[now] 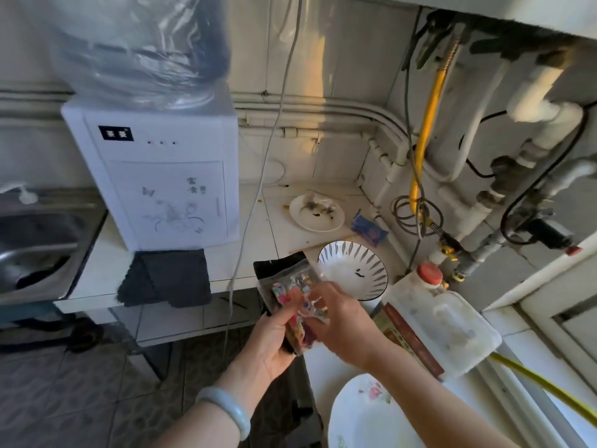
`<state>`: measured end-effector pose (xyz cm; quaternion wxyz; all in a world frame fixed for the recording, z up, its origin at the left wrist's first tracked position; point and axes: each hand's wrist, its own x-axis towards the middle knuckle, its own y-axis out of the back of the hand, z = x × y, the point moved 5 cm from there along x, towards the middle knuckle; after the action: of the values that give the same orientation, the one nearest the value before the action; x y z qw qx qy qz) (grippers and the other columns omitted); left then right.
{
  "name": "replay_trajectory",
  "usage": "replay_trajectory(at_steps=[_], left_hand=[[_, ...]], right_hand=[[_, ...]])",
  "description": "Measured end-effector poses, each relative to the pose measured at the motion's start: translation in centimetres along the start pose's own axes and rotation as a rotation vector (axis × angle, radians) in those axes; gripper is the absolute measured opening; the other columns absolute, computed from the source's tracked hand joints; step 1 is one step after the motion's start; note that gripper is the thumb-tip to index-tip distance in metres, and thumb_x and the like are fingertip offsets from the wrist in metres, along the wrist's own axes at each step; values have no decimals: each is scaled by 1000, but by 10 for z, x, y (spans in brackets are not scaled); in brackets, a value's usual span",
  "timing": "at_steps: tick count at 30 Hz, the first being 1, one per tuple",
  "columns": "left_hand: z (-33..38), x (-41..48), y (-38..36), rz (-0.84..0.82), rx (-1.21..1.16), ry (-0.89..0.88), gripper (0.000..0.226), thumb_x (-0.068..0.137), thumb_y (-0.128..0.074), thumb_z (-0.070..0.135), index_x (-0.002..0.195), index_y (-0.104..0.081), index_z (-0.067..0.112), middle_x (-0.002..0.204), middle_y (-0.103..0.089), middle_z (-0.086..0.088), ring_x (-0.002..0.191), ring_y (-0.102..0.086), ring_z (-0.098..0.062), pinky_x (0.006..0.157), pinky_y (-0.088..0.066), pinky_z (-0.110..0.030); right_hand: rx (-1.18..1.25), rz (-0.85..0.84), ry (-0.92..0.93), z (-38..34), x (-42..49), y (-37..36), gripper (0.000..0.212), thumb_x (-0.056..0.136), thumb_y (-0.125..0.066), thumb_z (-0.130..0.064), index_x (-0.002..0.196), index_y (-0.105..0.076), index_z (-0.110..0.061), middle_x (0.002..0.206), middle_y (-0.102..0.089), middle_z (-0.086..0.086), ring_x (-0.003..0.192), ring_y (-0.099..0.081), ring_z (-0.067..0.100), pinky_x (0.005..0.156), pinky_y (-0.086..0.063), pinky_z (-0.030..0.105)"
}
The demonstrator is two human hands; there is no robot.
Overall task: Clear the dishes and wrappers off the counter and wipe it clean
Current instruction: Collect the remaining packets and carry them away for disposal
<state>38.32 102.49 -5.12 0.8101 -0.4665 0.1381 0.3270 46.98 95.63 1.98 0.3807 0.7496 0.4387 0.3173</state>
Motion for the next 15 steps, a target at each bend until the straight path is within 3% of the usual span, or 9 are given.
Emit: replay_trajectory(at_steps=[4,6,9,12,15], left_hand=[[18,13,2,3,-43,1,46,82,-71,24,122,-64,4,120,-66,-21,101,-68,-35,75,-56,-42],[32,24,7,0,-17,-3,44,80,-73,25,119,-65,6,117,-68,-20,101,-69,-35,82,-56,-47],[53,41,19,-8,7,-4,52,75,-78,23,122,-63,6,118,-68,-21,110,-64,-39,104,-41,-58],[78,55,30,3,1,-4,55,73,-79,17,124,-61,8,114,-69,-20,107,-66,-38,104,-42,-57],[100,66,29,-36,16,13,45,80,-74,19,122,-61,8,111,-71,-19,101,-69,-36,98,-47,-51]], right_hand=[[-14,28,86,0,21,-4,23,91,-65,-18,112,-60,-11,116,-56,-3,91,-63,11,75,-55,22],[-5,66,97,-2,35,-7,19,92,-64,-20,109,-62,-12,114,-57,-4,92,-62,10,75,-54,18],[22,131,127,-10,58,-9,15,93,-58,-21,102,-66,-11,110,-58,-5,90,-60,5,76,-52,11],[22,191,88,-13,81,-8,12,94,-57,-16,97,-67,-10,107,-56,-10,90,-57,4,75,-51,11],[-10,288,13,-6,106,-2,5,90,-63,-9,90,-68,-8,102,-62,-2,87,-58,7,77,-46,8]])
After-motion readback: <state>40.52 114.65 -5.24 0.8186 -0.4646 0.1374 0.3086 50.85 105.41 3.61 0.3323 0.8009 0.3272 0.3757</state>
